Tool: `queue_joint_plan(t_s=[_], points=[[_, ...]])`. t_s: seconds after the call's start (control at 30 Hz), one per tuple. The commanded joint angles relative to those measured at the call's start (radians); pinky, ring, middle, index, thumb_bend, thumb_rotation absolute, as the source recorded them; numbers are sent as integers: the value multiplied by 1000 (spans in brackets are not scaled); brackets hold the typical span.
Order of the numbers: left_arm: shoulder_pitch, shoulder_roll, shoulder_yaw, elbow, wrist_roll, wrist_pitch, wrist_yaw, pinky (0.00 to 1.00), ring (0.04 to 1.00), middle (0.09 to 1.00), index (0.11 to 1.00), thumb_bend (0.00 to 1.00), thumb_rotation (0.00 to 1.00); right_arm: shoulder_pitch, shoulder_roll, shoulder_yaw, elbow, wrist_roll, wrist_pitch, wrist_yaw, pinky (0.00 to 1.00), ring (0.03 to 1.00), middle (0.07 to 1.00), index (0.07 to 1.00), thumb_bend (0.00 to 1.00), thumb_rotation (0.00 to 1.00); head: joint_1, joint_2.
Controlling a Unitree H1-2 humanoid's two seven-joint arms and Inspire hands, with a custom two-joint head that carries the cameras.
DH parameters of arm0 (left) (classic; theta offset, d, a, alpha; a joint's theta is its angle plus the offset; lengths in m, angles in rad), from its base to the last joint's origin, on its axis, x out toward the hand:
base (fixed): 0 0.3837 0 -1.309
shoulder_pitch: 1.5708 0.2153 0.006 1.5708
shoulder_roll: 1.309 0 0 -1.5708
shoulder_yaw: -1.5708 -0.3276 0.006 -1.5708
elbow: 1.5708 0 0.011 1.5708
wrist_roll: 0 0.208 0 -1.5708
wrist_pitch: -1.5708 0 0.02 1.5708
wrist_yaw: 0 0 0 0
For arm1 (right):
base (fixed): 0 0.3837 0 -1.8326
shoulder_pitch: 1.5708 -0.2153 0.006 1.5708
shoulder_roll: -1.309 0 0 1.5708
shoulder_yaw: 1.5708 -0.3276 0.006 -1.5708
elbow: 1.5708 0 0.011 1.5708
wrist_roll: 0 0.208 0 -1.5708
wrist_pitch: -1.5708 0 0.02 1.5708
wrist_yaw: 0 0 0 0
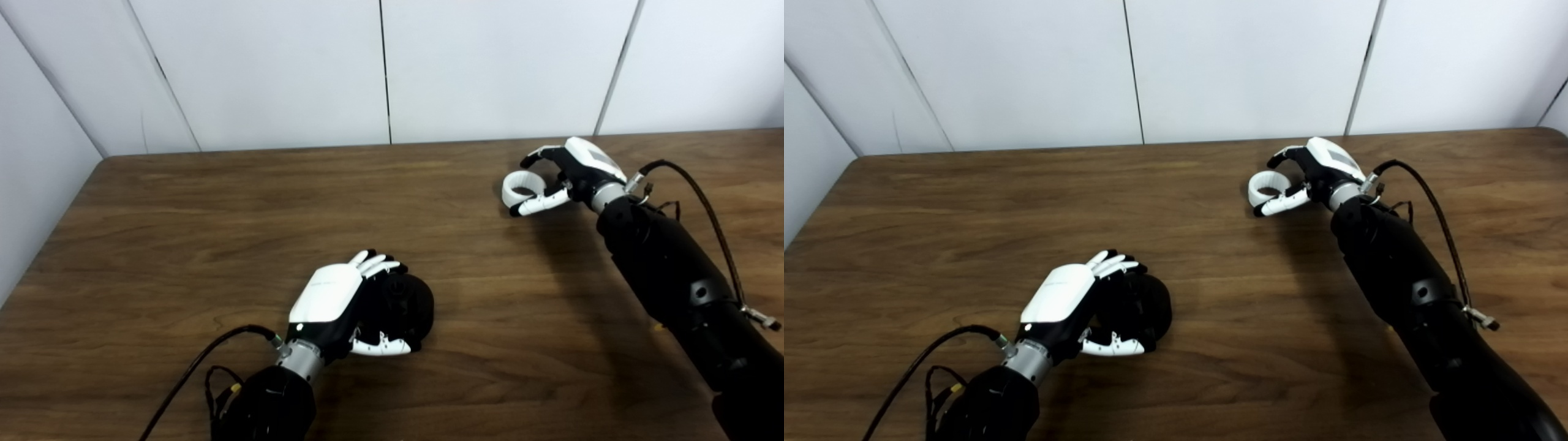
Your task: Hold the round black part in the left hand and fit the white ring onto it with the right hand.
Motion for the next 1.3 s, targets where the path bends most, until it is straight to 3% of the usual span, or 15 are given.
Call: queue_joint_plan(t_s=[0.0, 1.27], points=[[-5, -13, -13, 2, -23, -3, -29, 789, 976, 923, 830, 853, 393, -58, -8, 3, -5, -13, -37, -1, 776, 925, 903, 752, 870, 299, 2, 1], [-5, -17, -11, -5, -18, 11, -34, 771, 961, 915, 831, 849, 385, -41, -1, 2, 50, -53, -118, -40, 739, 915, 872, 613, 820, 195, 7, 4]])
